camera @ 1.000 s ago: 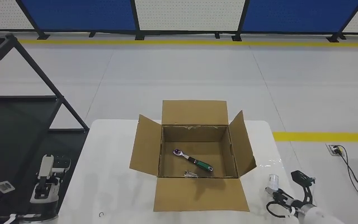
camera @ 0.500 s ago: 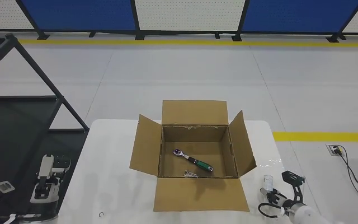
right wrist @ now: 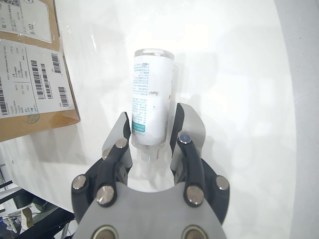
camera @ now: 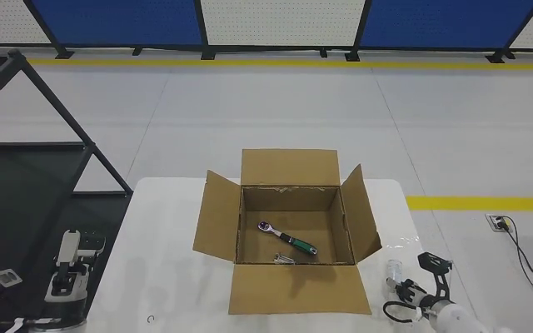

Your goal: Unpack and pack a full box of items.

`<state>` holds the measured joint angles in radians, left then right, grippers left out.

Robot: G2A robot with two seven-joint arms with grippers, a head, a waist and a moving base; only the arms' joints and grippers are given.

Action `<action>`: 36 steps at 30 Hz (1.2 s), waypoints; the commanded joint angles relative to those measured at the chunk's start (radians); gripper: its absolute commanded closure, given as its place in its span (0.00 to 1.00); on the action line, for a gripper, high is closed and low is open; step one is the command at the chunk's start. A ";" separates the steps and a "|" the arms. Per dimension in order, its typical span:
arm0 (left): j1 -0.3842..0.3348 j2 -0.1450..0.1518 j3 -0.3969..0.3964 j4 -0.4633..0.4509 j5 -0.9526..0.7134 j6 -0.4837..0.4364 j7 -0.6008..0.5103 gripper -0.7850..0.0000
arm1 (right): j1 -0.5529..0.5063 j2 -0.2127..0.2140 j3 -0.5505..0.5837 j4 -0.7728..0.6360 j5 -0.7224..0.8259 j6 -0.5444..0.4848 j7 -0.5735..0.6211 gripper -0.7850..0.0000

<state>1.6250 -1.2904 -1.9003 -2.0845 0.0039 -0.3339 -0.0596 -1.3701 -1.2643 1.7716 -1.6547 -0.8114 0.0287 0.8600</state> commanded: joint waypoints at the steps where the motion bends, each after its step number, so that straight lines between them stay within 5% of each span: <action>1: 0.000 0.000 0.000 0.000 0.000 0.000 0.000 0.00 | -0.003 0.002 0.004 -0.007 0.005 0.000 -0.001 0.53; 4: 0.000 0.000 0.000 0.000 0.000 0.000 0.000 0.00 | -0.016 0.006 0.017 -0.037 0.024 -0.007 -0.007 0.51; 7: 0.000 0.000 0.000 0.000 0.000 0.000 0.000 0.00 | -0.045 0.009 0.036 -0.101 0.053 -0.022 -0.009 0.36; 13: 0.000 0.000 0.000 0.000 0.000 0.000 0.000 0.00 | -0.107 0.017 0.109 -0.289 0.157 -0.079 -0.003 0.30; 15: 0.000 0.000 0.000 0.000 0.000 0.000 0.000 0.00 | -0.120 0.022 0.133 -0.360 0.192 -0.107 0.020 0.21; 16: 0.000 0.000 0.000 0.000 0.000 0.000 0.000 0.00 | -0.121 0.024 0.143 -0.396 0.203 -0.113 0.033 0.05; 17: 0.000 0.000 0.000 0.000 0.000 0.000 0.000 0.00 | -0.121 0.027 0.149 -0.431 0.214 -0.122 0.049 0.00; 24: 0.000 0.000 0.000 0.000 0.000 0.000 0.000 0.00 | -0.103 0.043 0.162 -0.687 0.285 -0.158 0.135 0.00; 29: 0.000 0.000 0.000 0.000 0.000 0.000 0.000 0.00 | -0.002 0.062 0.074 -0.695 0.261 -0.287 0.181 0.00; 36: 0.000 0.000 0.000 0.000 0.000 0.000 0.000 0.00 | 0.027 0.066 0.015 -0.695 0.242 -0.232 0.230 0.00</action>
<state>1.6250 -1.2904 -1.9003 -2.0845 0.0039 -0.3339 -0.0596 -1.3432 -1.1978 1.7858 -2.3500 -0.5700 -0.2012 1.0915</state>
